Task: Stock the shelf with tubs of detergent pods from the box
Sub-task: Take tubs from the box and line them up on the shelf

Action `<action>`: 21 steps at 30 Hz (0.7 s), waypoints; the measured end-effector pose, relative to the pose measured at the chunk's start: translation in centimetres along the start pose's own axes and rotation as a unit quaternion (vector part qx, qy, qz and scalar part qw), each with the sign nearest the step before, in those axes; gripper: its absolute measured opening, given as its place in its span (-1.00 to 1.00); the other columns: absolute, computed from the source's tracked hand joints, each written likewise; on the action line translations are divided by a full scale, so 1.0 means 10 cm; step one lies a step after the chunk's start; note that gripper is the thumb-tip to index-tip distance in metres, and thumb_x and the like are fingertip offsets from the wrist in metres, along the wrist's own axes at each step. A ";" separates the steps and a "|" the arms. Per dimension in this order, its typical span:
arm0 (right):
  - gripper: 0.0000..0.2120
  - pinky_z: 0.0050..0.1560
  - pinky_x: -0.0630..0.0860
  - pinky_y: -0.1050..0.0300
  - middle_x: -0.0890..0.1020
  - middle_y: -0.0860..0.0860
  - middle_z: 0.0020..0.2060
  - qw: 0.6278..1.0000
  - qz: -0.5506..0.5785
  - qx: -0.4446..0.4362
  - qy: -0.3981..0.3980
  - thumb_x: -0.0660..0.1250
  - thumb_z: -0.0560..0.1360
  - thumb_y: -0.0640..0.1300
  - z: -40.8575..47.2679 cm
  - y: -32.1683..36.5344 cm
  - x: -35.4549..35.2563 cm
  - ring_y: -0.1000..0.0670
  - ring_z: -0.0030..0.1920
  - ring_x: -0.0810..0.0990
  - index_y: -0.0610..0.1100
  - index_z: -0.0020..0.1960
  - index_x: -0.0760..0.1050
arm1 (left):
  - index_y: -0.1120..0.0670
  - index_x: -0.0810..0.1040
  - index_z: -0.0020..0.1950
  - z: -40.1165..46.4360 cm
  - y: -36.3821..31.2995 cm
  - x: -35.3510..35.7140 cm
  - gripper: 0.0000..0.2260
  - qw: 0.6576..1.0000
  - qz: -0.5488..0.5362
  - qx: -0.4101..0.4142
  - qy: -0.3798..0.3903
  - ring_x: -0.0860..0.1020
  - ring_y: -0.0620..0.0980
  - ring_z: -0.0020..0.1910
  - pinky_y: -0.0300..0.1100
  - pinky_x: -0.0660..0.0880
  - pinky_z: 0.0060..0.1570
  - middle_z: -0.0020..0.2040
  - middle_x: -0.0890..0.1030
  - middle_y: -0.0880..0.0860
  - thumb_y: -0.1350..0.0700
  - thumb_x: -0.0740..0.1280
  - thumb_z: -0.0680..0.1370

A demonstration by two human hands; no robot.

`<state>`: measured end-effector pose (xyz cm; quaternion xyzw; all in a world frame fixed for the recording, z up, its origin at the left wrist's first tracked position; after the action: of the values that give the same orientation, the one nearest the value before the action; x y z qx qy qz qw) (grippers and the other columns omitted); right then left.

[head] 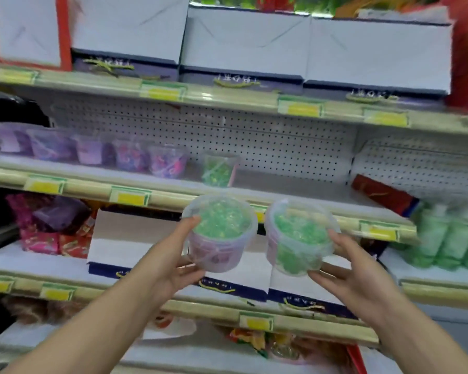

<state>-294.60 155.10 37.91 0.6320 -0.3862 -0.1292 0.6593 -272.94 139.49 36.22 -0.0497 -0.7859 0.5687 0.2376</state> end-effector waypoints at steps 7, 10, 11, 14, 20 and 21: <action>-0.71 0.05 0.55 -0.02 0.55 -0.03 0.08 0.998 -0.044 -0.053 -0.012 0.34 0.50 0.00 0.68 0.67 0.01 -0.12 0.10 0.55 -0.09 0.17 0.48 | -0.01 0.38 0.18 0.39 -0.60 0.85 -0.63 0.998 0.045 0.047 -0.007 0.51 0.13 0.05 0.00 0.53 0.06 0.07 0.46 0.13 -0.17 0.33 0.49; -0.76 0.10 0.54 -0.03 0.51 -0.01 0.11 0.996 -0.055 -0.058 -0.028 0.33 0.50 0.01 1.00 0.91 -0.02 -0.13 0.13 0.52 -0.06 0.12 0.46 | -0.02 0.36 0.14 0.58 -0.81 1.16 -0.67 0.997 0.066 0.049 -0.009 0.51 0.09 -0.06 -0.03 0.54 -0.02 0.02 0.41 0.08 -0.16 0.31 0.51; -0.80 0.14 0.52 -0.05 0.51 0.00 0.06 0.997 -0.055 -0.054 -0.031 0.32 0.51 0.01 1.09 0.97 -0.02 -0.12 0.08 0.52 -0.05 0.07 0.46 | -0.02 0.35 0.13 0.65 -0.85 1.23 -0.67 0.996 0.071 0.046 -0.012 0.51 0.10 -0.05 -0.02 0.55 0.00 0.02 0.38 0.07 -0.16 0.32 0.51; -0.83 0.23 0.47 -0.07 0.50 0.03 -0.08 0.997 -0.064 -0.027 -0.043 0.32 0.51 0.02 1.36 1.08 -0.02 -0.08 -0.03 0.51 -0.05 0.01 0.47 | 0.00 0.32 0.12 0.89 -0.92 1.42 -0.65 0.996 0.082 0.029 -0.017 0.50 0.15 0.01 0.00 0.55 0.04 0.11 0.35 0.11 -0.17 0.31 0.51; -0.58 0.19 0.47 -0.08 0.52 -0.07 0.18 0.992 -0.099 0.000 -0.076 0.32 0.51 0.04 1.76 1.10 0.03 -0.11 0.04 0.51 -0.10 0.31 0.40 | 0.04 0.40 0.03 1.33 -0.97 1.61 -0.72 0.984 0.176 0.017 0.004 0.51 0.13 -0.20 -0.11 0.55 -0.26 0.17 0.39 0.16 -0.17 0.22 0.56; -0.59 0.14 0.47 -0.08 0.52 -0.07 0.19 0.991 -0.113 0.010 -0.077 0.30 0.52 0.05 1.82 1.08 0.03 -0.11 0.03 0.52 -0.10 0.31 0.40 | 0.05 0.41 -0.01 1.38 -0.97 1.62 -0.72 0.979 0.203 0.023 0.005 0.52 0.13 -0.19 -0.11 0.55 -0.25 0.16 0.41 0.17 -0.16 0.20 0.57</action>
<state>-310.07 143.35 46.33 0.6663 -0.3631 -0.2477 0.6024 -291.30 129.80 46.93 -0.2059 -0.7446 0.6231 0.1222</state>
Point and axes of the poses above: each hand's wrist, its own z-axis towards the middle knuckle, its own x-axis out of the palm, y = z × x, the point moved 4 cm from there along z, towards the middle knuckle
